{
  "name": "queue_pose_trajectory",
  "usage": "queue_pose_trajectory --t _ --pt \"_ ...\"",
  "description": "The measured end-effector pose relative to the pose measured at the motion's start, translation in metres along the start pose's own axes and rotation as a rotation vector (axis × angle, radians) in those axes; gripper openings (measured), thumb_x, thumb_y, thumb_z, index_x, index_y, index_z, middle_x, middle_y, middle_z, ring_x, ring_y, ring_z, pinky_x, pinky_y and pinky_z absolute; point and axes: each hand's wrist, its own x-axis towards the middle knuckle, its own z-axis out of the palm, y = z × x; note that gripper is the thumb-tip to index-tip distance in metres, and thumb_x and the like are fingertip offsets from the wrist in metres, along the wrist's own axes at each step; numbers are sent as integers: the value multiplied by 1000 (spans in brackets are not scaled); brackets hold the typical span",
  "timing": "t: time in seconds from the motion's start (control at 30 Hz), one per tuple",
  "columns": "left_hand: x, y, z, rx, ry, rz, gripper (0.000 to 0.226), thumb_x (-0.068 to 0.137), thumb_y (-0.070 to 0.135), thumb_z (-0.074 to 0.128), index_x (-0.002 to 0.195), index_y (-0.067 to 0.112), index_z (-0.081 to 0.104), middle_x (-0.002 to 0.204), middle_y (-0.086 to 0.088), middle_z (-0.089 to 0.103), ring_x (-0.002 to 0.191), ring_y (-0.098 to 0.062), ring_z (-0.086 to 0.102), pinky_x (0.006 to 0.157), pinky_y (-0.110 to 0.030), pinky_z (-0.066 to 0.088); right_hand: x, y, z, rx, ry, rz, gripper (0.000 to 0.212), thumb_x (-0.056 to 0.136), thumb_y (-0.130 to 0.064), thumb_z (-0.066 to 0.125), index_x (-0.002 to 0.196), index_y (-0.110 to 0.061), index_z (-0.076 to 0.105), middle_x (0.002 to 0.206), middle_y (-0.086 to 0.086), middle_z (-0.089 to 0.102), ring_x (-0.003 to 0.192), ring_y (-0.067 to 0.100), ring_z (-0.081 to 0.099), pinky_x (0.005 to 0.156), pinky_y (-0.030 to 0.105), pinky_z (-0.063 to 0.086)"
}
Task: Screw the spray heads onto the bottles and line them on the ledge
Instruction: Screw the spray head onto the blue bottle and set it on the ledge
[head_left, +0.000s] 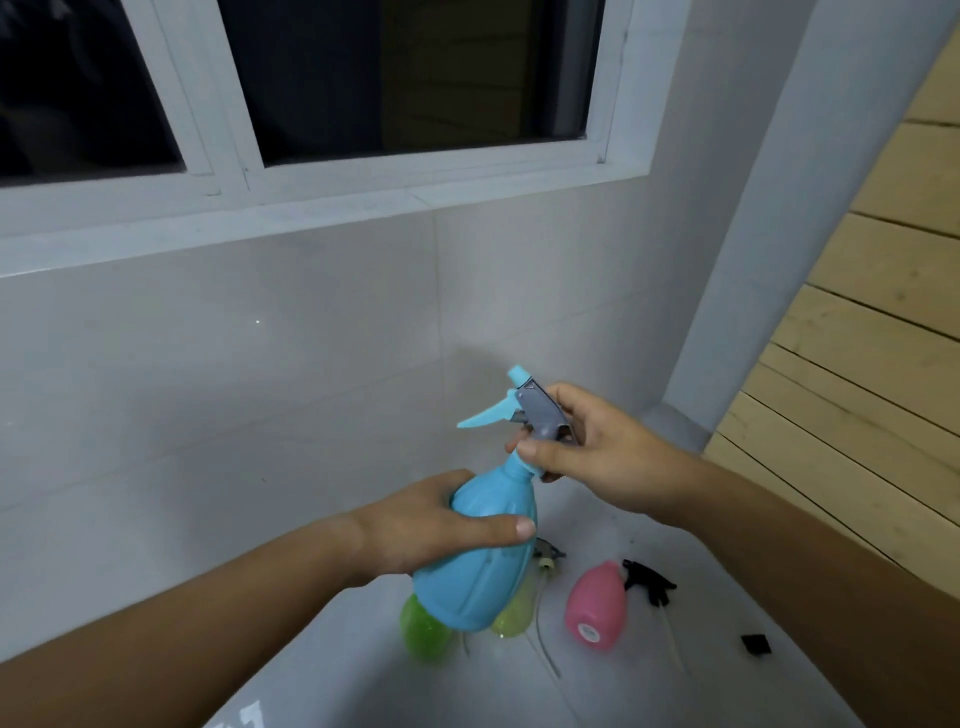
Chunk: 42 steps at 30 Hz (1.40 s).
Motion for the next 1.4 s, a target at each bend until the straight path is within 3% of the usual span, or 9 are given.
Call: queue_pose_trajectory --t 0.2,0.33,0.43,0.53,0.73,0.83,0.97,1.17,1.4 --pt "5 -2 1 -42 -145 -32 68 71 56 85 129 34 58 116 8 78 105 -11 76 78 -28 62 6 5 -4 -57 -95 31 38 89 -9 67 123 -20 54 113 7 68 106 14 66 99 32 53" --pt "3 -7 -1 -102 -187 -20 54 83 30 86 129 34 59 115 10 78 109 -10 75 86 -29 62 10 7 -8 7 -168 72 41 89 -4 65 127 -15 52 107 8 68 97 15 66 96 35 54" --pt "4 -11 -2 -129 -143 13 66 72 40 91 130 34 60 121 6 77 114 -15 73 102 -42 59 12 8 -9 43 -216 73 42 90 -1 64 129 -10 52 103 10 66 94 16 64 90 36 56" --pt "6 -11 -1 -180 -94 27 73 63 46 90 128 34 61 121 3 77 112 -18 74 100 -44 60 15 9 -7 91 -173 57 39 89 0 64 126 -10 54 104 11 66 94 17 66 85 33 59" --pt "4 -12 -7 -239 -240 -84 64 79 19 76 139 33 55 136 -6 70 126 -27 68 104 -50 54 14 12 -3 156 -64 97 33 88 -5 68 119 -13 60 102 10 68 93 18 71 83 38 61" --pt "7 -9 -1 -235 -166 -97 62 74 32 87 131 29 64 126 -5 76 117 -26 73 97 -46 57 14 14 -2 198 11 121 33 86 -6 70 117 -15 63 95 1 72 91 14 73 81 38 61" --pt "11 -11 13 -417 -119 -134 75 69 34 92 135 21 59 126 -13 75 110 -33 76 82 -45 63 14 15 0 260 62 125 33 87 -7 69 117 -19 65 108 8 72 99 18 73 82 36 61" --pt "10 -10 9 -706 -178 -135 55 80 27 72 132 11 65 122 -17 75 101 -32 75 79 -48 65 11 10 -6 331 108 154 28 87 -8 69 112 -20 67 107 15 74 91 17 75 73 28 60" --pt "9 -11 10 -496 -191 -131 62 70 32 87 128 21 69 130 -10 75 123 -31 70 108 -53 54 15 11 8 447 86 144 25 86 -2 68 110 -11 68 107 24 71 94 24 73 79 31 60"
